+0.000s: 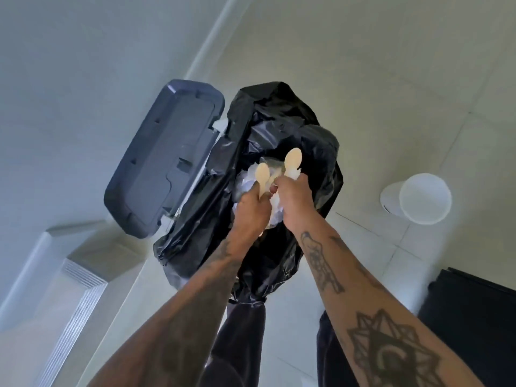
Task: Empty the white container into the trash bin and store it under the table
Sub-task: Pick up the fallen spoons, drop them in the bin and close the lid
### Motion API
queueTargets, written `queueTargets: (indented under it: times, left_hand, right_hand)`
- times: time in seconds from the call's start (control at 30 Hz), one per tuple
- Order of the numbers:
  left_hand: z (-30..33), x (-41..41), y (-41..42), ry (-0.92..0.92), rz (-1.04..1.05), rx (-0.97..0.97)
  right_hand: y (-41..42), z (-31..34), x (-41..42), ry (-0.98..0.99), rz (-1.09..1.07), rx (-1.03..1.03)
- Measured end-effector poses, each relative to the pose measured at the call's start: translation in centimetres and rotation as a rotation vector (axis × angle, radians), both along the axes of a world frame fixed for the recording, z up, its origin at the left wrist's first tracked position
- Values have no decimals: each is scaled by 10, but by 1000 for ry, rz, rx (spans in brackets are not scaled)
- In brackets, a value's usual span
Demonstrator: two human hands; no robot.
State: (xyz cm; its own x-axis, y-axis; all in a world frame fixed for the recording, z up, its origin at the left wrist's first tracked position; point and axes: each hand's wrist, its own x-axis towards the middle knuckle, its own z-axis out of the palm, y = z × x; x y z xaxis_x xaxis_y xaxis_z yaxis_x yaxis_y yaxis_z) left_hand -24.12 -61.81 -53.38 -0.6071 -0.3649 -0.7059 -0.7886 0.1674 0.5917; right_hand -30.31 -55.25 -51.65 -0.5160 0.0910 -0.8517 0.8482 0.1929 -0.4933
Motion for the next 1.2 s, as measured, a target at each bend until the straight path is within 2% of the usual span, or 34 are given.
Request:
queueTargets:
  times: [0.17, 0.27, 0.43, 0.57, 0.67, 0.77, 0.87, 0.93, 1.0, 1.13, 1.2]
  left_hand:
    - [-35, -16, -15, -95, -214, 5]
    - [-15, -3, -19, -38, -275, -50]
    - [40, 30, -47, 47, -210, -14]
    - [88, 43, -94, 237, 81, 147]
    - [107, 62, -147, 311, 323, 73]
    - [100, 87, -205, 187, 580, -167]
    - [68, 120, -243, -35, 794, -259]
    - [37, 138, -254, -176, 924, -110]
    - [6, 147, -255, -217, 1064, 127]
    - [-29, 145, -254, -7, 1294, 506]
    - [-28, 138, -255, 52, 1375, 540]
  right_hand:
    - [-4, -41, -5, -73, 191, 215]
    - [4, -37, 2, -27, 327, 287]
    - [6, 9, -6, 42, 410, 397]
    - [-14, 59, -40, 227, 479, 453]
    - [-42, 90, -71, 378, 595, 516]
    - [-84, 105, -94, 511, 771, 507]
    - [-133, 95, -104, 540, 1051, 462]
    - [-163, 74, -110, 504, 1202, 473]
    - [-190, 47, -115, 483, 1234, 510]
    - [-219, 2, -117, 390, 1248, 529]
    - [-223, -9, -117, 400, 1285, 578]
